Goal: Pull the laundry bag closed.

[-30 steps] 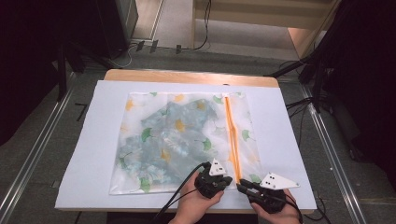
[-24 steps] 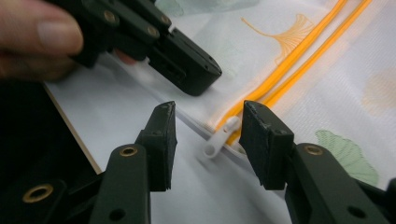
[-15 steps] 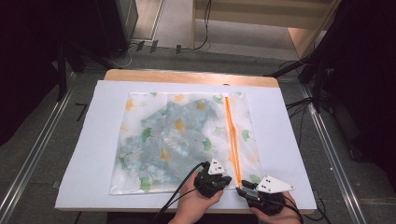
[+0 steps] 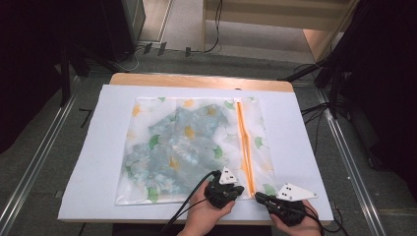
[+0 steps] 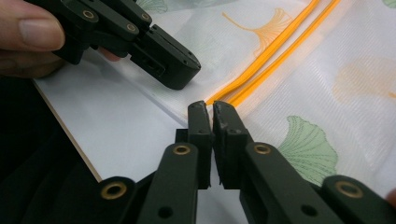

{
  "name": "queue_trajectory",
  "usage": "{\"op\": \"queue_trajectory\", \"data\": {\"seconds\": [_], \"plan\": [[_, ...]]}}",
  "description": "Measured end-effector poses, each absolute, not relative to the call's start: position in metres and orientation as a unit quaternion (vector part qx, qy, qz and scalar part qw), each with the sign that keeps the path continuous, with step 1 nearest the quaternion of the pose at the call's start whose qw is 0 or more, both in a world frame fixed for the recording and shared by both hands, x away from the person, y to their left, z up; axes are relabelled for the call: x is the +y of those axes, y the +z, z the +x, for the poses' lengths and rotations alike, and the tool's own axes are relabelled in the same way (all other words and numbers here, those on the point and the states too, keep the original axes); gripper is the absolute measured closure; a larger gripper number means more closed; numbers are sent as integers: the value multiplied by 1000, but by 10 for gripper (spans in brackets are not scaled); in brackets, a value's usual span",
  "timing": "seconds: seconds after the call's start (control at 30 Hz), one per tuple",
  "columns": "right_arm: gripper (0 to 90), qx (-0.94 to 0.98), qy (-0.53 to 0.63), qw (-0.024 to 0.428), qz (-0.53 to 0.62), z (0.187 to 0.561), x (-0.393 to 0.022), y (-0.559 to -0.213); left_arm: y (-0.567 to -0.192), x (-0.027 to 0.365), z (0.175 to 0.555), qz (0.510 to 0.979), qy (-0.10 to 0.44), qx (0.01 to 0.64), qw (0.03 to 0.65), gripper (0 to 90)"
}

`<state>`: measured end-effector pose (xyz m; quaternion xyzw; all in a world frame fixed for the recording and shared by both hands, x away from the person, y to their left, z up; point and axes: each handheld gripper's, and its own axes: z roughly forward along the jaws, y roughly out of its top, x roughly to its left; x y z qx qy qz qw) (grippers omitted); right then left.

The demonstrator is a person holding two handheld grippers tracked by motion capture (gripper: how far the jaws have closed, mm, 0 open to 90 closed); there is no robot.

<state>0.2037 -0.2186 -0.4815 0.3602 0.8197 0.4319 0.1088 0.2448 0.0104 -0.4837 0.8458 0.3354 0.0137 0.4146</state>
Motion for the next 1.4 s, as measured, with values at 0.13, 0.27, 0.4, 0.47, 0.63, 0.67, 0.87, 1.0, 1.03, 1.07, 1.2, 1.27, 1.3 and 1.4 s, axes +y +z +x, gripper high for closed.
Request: {"op": "queue_trajectory", "data": {"seconds": [0.13,0.27,0.4,0.47,0.63,0.67,0.87,1.0,1.03,1.07,1.2,1.27,1.3,1.4], "plan": [[900,809,441,120,369,205,-221,-478,-484,10,245,847,15,333,414,900],[900,807,426,113,393,213,-212,-481,-483,10,244,850,13,326,412,900],[900,808,414,101,406,218,-210,-487,-483,8,242,855,17,309,417,900],[900,804,417,85,415,221,-212,-488,-483,7,240,858,20,303,415,900],[900,810,411,89,409,219,-210,-486,-483,5,238,864,24,289,413,900],[900,810,411,88,410,219,-211,-486,-483,5,238,865,24,287,410,900],[882,802,432,91,403,213,-218,-481,-483,5,240,864,18,290,412,900],[860,805,440,89,387,205,-221,-479,-484,6,243,860,5,300,413,900],[862,806,441,89,384,204,-222,-479,-484,6,242,861,5,300,411,900],[862,806,442,87,384,204,-222,-479,-484,6,242,860,5,301,411,900],[900,806,450,97,373,203,-222,-479,-484,6,242,861,5,301,411,900],[900,801,454,109,375,204,-219,-476,-484,6,243,860,4,301,413,900],[900,796,461,105,379,205,-218,-474,-484,6,243,860,3,301,412,900],[900,802,445,105,384,212,-208,-477,-484,7,243,860,2,303,411,900]]}}
